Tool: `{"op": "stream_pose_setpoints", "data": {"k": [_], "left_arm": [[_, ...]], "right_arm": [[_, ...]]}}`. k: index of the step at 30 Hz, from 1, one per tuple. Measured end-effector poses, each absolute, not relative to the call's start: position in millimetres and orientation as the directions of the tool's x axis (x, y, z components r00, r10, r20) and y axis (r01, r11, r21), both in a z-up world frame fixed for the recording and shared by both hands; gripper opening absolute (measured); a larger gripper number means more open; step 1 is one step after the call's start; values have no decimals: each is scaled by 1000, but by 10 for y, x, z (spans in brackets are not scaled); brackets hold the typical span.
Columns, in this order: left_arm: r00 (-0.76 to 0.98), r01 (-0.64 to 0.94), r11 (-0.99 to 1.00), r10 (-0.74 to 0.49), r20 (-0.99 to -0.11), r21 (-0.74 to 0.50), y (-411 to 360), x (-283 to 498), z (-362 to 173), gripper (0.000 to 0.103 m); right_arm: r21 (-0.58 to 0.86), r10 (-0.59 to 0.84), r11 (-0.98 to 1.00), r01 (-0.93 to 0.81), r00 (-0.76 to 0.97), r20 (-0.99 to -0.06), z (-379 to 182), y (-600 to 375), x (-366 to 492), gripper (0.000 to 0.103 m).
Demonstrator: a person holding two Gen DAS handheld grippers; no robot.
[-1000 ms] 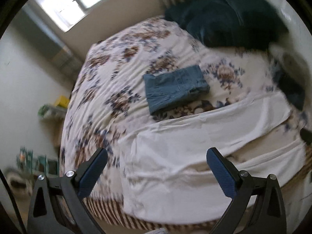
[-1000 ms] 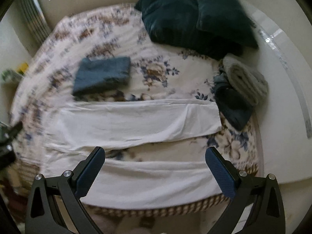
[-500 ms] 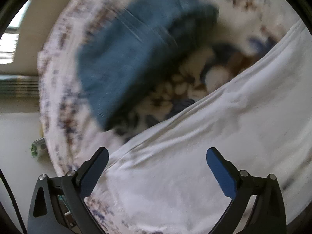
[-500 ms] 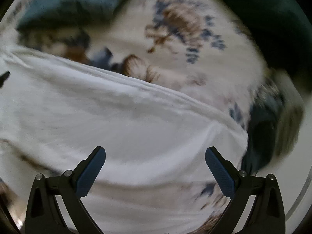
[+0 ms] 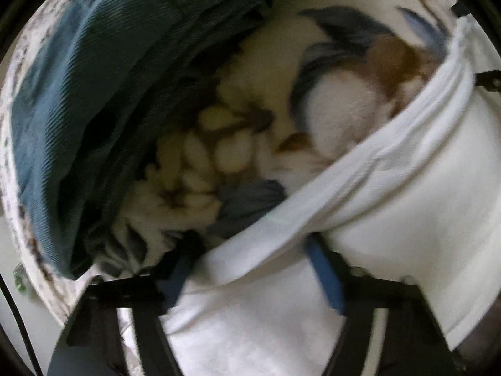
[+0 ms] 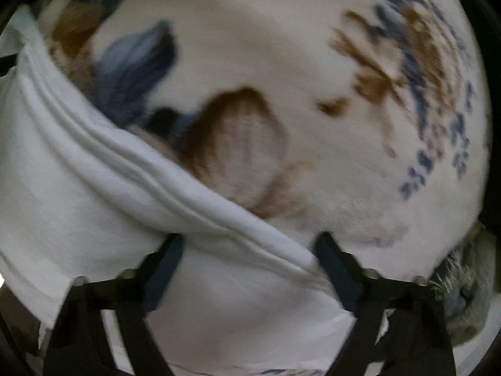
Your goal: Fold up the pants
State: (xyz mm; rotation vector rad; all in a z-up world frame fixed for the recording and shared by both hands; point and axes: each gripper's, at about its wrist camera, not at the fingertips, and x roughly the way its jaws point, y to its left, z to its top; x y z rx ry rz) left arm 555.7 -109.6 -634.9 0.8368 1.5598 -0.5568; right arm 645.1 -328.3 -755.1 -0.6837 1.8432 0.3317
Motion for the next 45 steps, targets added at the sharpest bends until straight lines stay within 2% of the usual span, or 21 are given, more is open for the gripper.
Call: {"op": "stream_pose_setpoints", "data": {"k": [2,3,5,6,7,8,14,20,25,29,33,37,41,45], "left_arm": [[-31,780,619,183,-983,91,-1142,5508,-6308,32],[-27,787,611,182,-983,92,-1169,5480,-6286,28],[4,803,586,182,-983,112,-1238,5404,-6221,13],[12,802,586,177,-984,115,-1269,5385,-6200,11],[19,797,592,170,-985,118,-1271,5370,-6167,9],[24,790,602,164,-986,119,-1262,5357,-6136,7],[64,719,683,119,-991,129,-1088,5199,-5822,5],[145,607,785,41,-989,122,-827,4915,-5179,5],[201,481,872,-11,-979,89,-617,4339,-4624,5],[191,376,926,-43,-981,32,-630,3925,-4573,5],[117,257,966,-45,-992,-14,-472,3287,-4759,5],[-9,170,984,-58,-998,-59,-309,2761,-5351,5],[-65,136,988,-62,-996,-71,-249,2586,-5936,8],[-24,108,992,-65,-998,-67,-188,2562,-5965,15]], "right_arm": [[-75,-268,798,-598,-240,-933,-7554,-3254,6493,65],[-64,-250,805,-590,-239,-938,-7523,-3254,6509,59],[-46,-211,825,-563,-232,-950,-7476,-3257,6542,34],[-46,-198,835,-548,-222,-955,-7450,-3268,6562,29],[-51,-191,846,-531,-212,-959,-7425,-3274,6594,17],[-46,-177,857,-513,-209,-962,-7405,-3283,6627,11],[-40,-112,908,-416,-149,-983,-7044,-3483,6401,8],[-49,-75,942,-333,-67,-995,-6438,-3633,6137,7],[-52,-47,958,-281,26,-999,-5913,-3614,5576,7],[-45,-29,966,-254,65,-997,-5708,-3215,4948,7],[-59,-49,967,-249,49,-998,-5841,-2916,4242,7],[-70,-81,970,-235,-35,-996,-6333,-2741,3736,8],[-114,-139,967,-230,-98,-985,-6791,-2667,3367,9],[-143,-168,974,-173,-140,-976,-6937,-2666,3217,18]]}}
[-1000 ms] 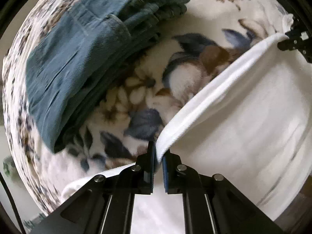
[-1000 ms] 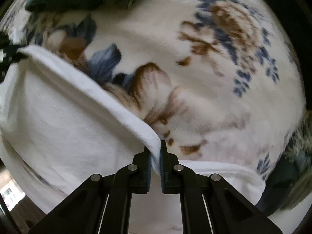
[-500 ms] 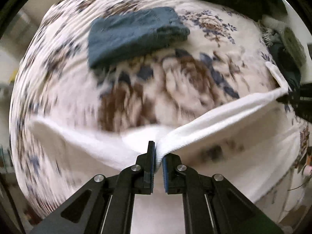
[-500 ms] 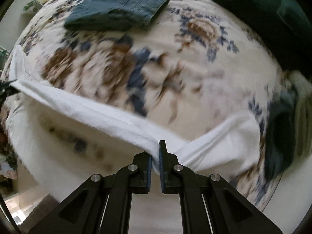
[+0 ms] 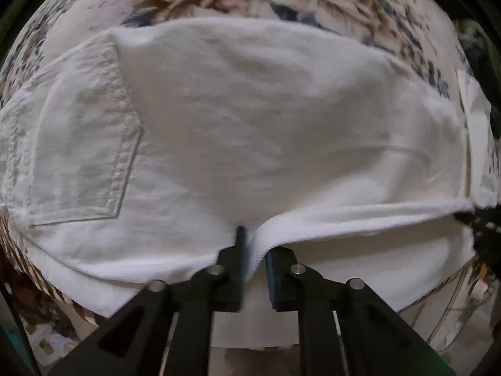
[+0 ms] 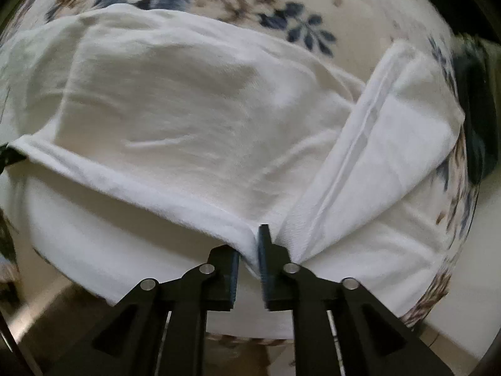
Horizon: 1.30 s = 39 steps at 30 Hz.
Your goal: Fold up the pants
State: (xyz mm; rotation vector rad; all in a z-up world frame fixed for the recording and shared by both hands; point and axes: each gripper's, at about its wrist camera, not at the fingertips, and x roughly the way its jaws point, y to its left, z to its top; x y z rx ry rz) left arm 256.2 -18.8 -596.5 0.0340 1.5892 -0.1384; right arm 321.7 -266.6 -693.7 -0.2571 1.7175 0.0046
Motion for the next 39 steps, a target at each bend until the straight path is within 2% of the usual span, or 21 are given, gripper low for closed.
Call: {"op": "stream_pose_setpoints", "data": {"k": [1,3,4,5,6,7,13,18,21,27,32,34,36,37,38,39], "left_arm": [[-7,102,994,-50,-999,-50,-165,2531,-5920,22],[28,101,995,-28,-999,-25,-143,2477,-5830,31],[47,99,995,-12,-999,-7,-130,2440,-5774,43],[70,94,995,9,-998,16,-117,2404,-5720,61],[87,88,996,27,-996,35,-104,2375,-5678,74],[108,78,996,33,-994,42,-76,2333,-5616,91],[194,49,996,62,-979,73,-93,2223,-5307,93],[209,75,992,81,-974,99,-660,2602,-5107,94],[229,97,990,83,-970,107,-934,2708,-5104,94],[236,118,981,124,-964,156,-1311,2961,-5292,94],[207,113,974,169,-964,195,-1445,3086,-5516,94],[194,110,974,172,-966,196,-1458,3074,-5550,94],[187,115,973,178,-966,201,-1474,3029,-5562,94],[181,124,971,180,-967,204,-1495,2988,-5570,94],[176,130,970,180,-968,204,-1508,2961,-5574,94],[172,135,970,176,-969,200,-1517,2924,-5572,94]], "right_arm": [[-147,-170,978,-146,-160,-972,-6939,-2675,3206,23],[-116,-129,990,-84,-168,-977,-6871,-2666,3202,52],[-97,-106,994,-58,-171,-980,-6828,-2658,3197,75],[-75,-79,997,-31,-172,-982,-6771,-2637,3197,86],[-72,-73,997,-10,-160,-984,-6691,-2602,3164,86],[-79,-78,997,1,-151,-985,-6621,-2567,3139,87],[-115,-109,989,92,-67,-992,-6196,-2537,2966,91],[-141,-144,976,167,4,-990,-5862,-2751,2949,91],[-142,-146,969,203,4,-989,-5877,-2928,3242,91],[-102,-109,934,341,1,-994,-6370,-3735,3890,91],[-113,-124,913,392,2,-992,-6809,-3963,4382,91],[-112,-110,919,379,-27,-994,-6976,-3948,4531,91],[-141,-129,928,346,-58,-990,-7099,-3913,4600,74],[-173,-164,927,332,-57,-985,-7106,-3916,4595,41],[-183,-177,921,344,-47,-983,-7080,-3963,4555,17],[-151,-156,906,396,-22,-988,-7015,-4081,4462,15]]}}
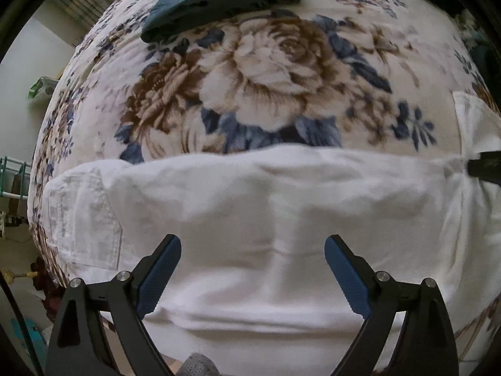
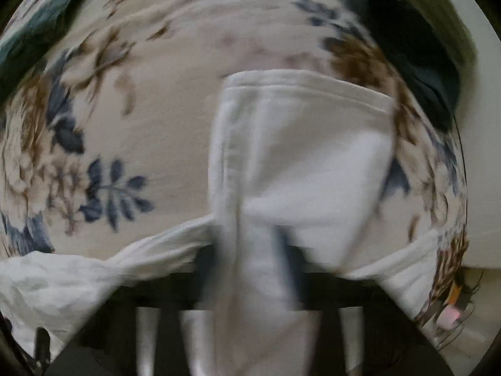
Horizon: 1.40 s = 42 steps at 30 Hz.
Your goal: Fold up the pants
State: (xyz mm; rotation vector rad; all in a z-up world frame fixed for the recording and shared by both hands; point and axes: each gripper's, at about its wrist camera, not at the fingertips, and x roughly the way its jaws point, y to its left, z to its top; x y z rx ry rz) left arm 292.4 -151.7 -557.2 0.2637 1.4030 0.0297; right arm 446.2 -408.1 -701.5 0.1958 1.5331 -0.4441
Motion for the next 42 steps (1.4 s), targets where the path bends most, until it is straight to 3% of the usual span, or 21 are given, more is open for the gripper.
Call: {"op": "stream_pose_setpoints", "data": {"k": [2,6,11,12,14,16,19,20,21,22,28,31,36,38,42], "left_arm": [[163,146,972,160,-974,185,-1538,2831,-5556,94],[149,168,975,119,-982,143,-1655,2675,-5550,94],[125,221,968,92,-988,119,-1895,2513,-5633,94],[128,232,965,93,-987,121,-1934,2499,-5634,94],[141,256,958,95,-985,129,-2017,2473,-5629,94],[152,269,953,100,-983,138,-2070,2458,-5630,94],[156,274,950,108,-982,148,-2102,2454,-5649,94],[156,272,950,113,-981,152,-2109,2453,-5657,94],[156,269,951,114,-981,154,-2109,2448,-5660,94],[156,265,952,115,-981,154,-2112,2439,-5658,94],[166,254,959,84,-982,125,-2045,2361,-5523,94],[163,246,962,80,-983,119,-1988,2327,-5541,94],[147,197,973,92,-985,121,-1741,2314,-5597,94],[163,157,980,94,-982,120,-1523,2281,-5540,94],[158,29,994,103,-982,109,-885,2210,-5437,94]], "right_arm": [[-101,-142,849,519,41,-989,-6809,-4368,4182,9],[3,-104,660,751,95,-990,-6495,-4905,3313,9],[285,188,329,900,233,-954,-6956,-5374,2282,11],[340,229,269,901,283,-931,-7052,-5418,2176,13],[452,266,161,877,403,-876,-7219,-5469,2005,36],[534,259,113,838,494,-830,-7285,-5522,1980,50],[534,241,126,836,496,-834,-7368,-5553,2114,50],[518,241,142,843,478,-844,-7396,-5561,2178,45],[508,230,159,847,468,-853,-7397,-5583,2182,33],[476,204,189,859,440,-874,-7387,-5600,2222,11],[415,55,388,823,429,-902,-6531,-5574,2187,7],[384,109,309,870,369,-923,-6710,-5667,2040,7],[372,309,189,909,304,-901,-7314,-5705,2039,27],[399,295,240,885,325,-898,-7187,-5600,2070,55],[412,294,331,849,322,-900,-6995,-5191,2072,60]]}}
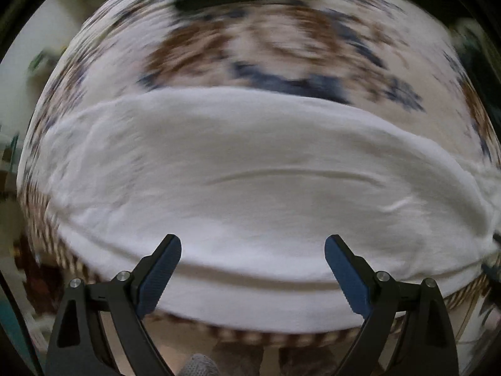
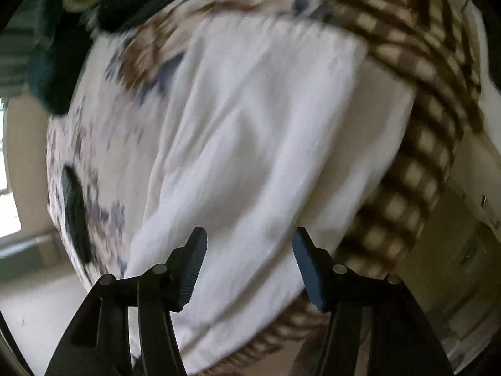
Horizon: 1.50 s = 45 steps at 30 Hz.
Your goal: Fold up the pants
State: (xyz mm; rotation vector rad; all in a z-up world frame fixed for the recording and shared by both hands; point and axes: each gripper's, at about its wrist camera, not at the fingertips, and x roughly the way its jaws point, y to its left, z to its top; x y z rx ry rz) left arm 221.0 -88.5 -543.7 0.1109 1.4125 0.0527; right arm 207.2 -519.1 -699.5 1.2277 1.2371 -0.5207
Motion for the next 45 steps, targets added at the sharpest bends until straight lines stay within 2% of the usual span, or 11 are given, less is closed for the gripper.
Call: {"op": "stream_pose_setpoints", "data": {"k": [8,13,16,19,22,23,25,26,28,38,45], "left_arm": [[129,-285,955,124,-984,83,776,2152,-5490,94],[144,-499,865,14,-990,-60,1578,2127,-5641,93],[173,-576,799,-85,-981,-171,1889,2156,-5776,88],[216,-621,746,-133,-967,-241,2093,2188,-5884,72],[250,-666,685,-169,-953,-296,2249,2203,-5978,64],[259,-676,670,-171,-951,-305,2310,2223,-6000,51],[286,-683,654,-170,-943,-325,2367,2230,-5992,24],[292,-683,655,-161,-943,-323,2381,2230,-5970,15],[310,-674,660,-157,-938,-333,2379,2186,-5921,8],[389,-610,715,-104,-915,-340,2411,1950,-5354,5],[258,-610,760,-78,-963,-225,2431,1809,-5774,6]], "right_arm": [[535,460,273,800,380,-803,-7237,-3866,2184,60],[542,474,221,811,396,-786,-7461,-3346,2338,60],[522,458,219,825,386,-801,-7587,-3234,2406,60],[516,444,187,836,397,-803,-7682,-3210,2411,60],[519,427,159,840,416,-803,-7710,-3189,2461,55],[520,420,160,839,419,-805,-7714,-3197,2445,51],[513,401,180,840,413,-817,-7704,-3158,2500,19],[513,393,191,837,413,-822,-7693,-3141,2531,11],[509,379,220,832,407,-831,-7633,-3167,2528,8],[543,362,307,782,431,-826,-7128,-3148,2370,7],[492,382,376,785,352,-854,-7199,-3133,1990,7]]}}
